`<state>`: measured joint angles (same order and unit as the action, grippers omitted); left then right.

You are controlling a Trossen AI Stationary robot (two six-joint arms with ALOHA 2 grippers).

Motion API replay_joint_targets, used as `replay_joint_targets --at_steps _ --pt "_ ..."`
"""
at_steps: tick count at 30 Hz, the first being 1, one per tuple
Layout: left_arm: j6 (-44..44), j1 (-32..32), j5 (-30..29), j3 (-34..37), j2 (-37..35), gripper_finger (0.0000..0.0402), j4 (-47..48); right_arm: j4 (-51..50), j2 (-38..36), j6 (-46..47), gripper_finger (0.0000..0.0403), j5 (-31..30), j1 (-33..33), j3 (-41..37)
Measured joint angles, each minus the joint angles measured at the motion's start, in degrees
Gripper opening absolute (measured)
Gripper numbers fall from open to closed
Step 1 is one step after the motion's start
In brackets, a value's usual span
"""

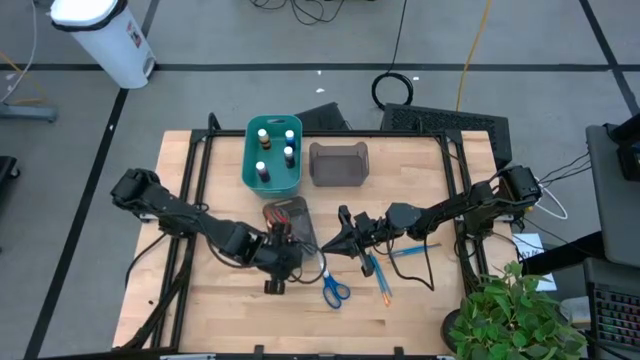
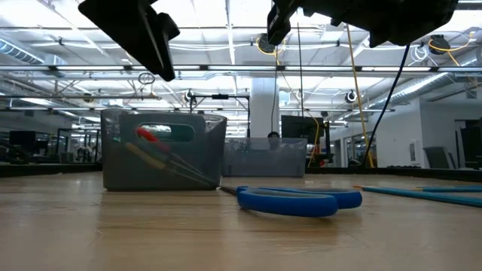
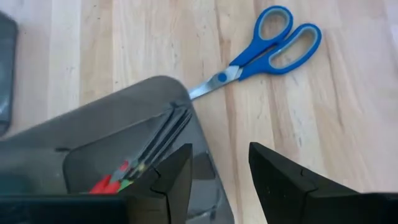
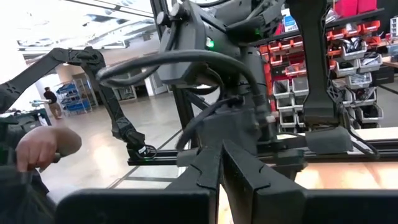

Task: Pick & Place Paint Supplies
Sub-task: Adjust the bottom black bin

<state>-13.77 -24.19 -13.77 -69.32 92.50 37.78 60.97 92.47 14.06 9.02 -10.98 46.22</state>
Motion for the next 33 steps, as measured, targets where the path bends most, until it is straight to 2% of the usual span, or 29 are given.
replay_joint_targets --at_steps 8,12,19,23,29,31,33 --pt "-4.84 0.62 -2.66 4.54 1.23 0.0161 -1.45 -0.04 0.0 0.0 0.0009 0.0 0.0 0.0" --pt "-6.76 1.51 -1.85 7.42 1.26 0.0161 -2.76 0.0 0.0 -0.08 0.0009 0.0 0.0 0.0" --pt "-8.52 1.71 0.64 8.26 1.29 0.0156 -2.71 0.01 0.0 0.0 0.0009 0.01 0.0 0.0" --pt "-10.08 1.48 0.84 8.26 1.29 0.0117 -1.63 0.0 0.0 0.01 0.0009 0.02 0.0 0.0" --pt "-13.89 1.23 0.95 8.26 1.29 0.0018 2.17 0.0 0.0 0.02 0.0009 0.0 0.0 0.0" --pt "-15.08 1.29 1.37 8.25 1.22 0.0009 3.22 0.0 0.0 0.0 0.0009 0.02 0.0 0.0" --pt "-16.06 1.3 1.92 8.24 1.18 0.0017 3.94 0.0 0.0 0.01 0.0009 0.02 0.0 0.0"
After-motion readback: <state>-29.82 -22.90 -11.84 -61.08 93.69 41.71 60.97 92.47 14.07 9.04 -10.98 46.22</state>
